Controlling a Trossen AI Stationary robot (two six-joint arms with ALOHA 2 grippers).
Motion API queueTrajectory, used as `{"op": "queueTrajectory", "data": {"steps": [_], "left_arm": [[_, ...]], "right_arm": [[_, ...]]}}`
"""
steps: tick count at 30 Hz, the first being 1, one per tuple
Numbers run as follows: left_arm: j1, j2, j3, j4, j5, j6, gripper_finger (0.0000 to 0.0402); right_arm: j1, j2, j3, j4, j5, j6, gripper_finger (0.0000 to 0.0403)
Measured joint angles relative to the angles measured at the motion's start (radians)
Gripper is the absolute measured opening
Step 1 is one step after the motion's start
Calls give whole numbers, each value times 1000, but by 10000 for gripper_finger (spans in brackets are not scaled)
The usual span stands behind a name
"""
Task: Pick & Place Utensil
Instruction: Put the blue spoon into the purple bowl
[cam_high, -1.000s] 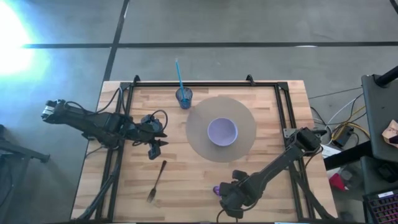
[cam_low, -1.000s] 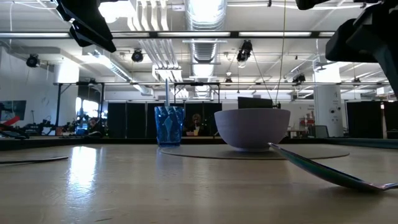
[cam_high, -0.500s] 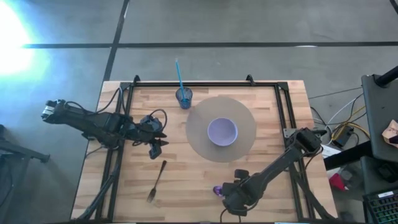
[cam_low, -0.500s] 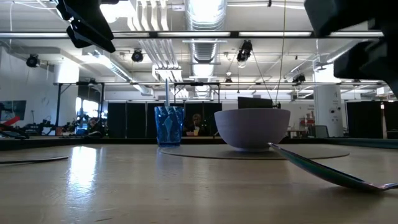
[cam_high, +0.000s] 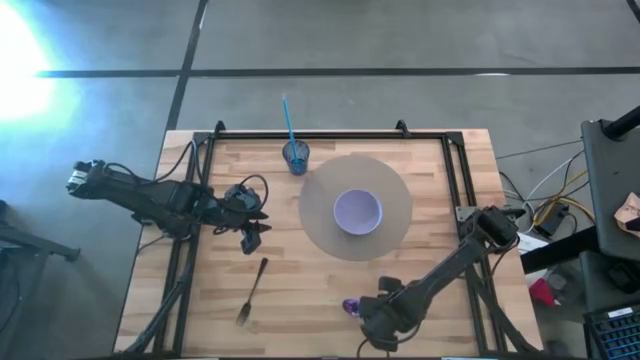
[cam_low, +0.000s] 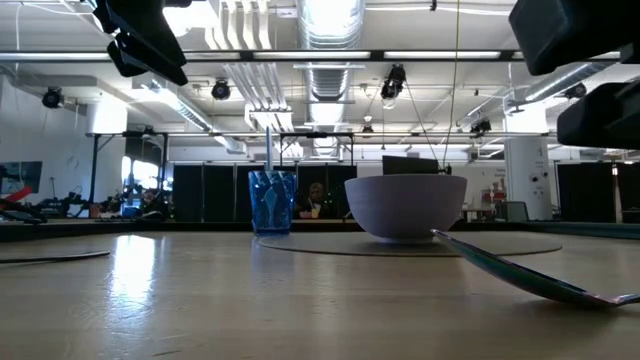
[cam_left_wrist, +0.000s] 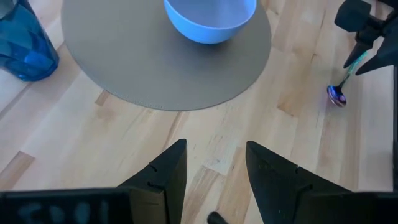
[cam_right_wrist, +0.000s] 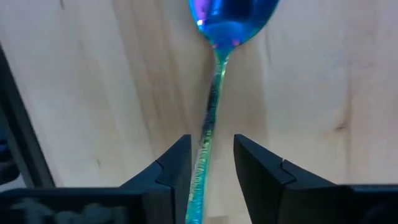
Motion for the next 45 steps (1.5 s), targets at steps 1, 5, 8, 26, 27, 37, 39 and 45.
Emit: {"op": "queueTrajectory", "data": {"steps": [1,5,8,26,27,37,39,45], "left_arm": [[0,0,0,0,0,0,156],[0,0,0,0,0,3,156],[0,0,0,0,0,12,156],[0,0,0,-1,2,29,156],[0,0,0,-1,2,29,156],[0,0,0,-1,2,35,156],[0,0,0,-2,2,35,156],[0,0,0,-2,2,35,156]], "right_arm": [[0,0,-3,10,0,6,112],[-1,2,-15,38,4,31,112],[-1,2,-30,55,8,50,111],[-1,-3,-88,101,89,200,77],[-1,-3,-92,101,92,211,74],[-1,-1,-101,55,140,229,55],[-4,-1,-101,48,143,204,50],[-9,-1,-107,47,144,131,18]]}}
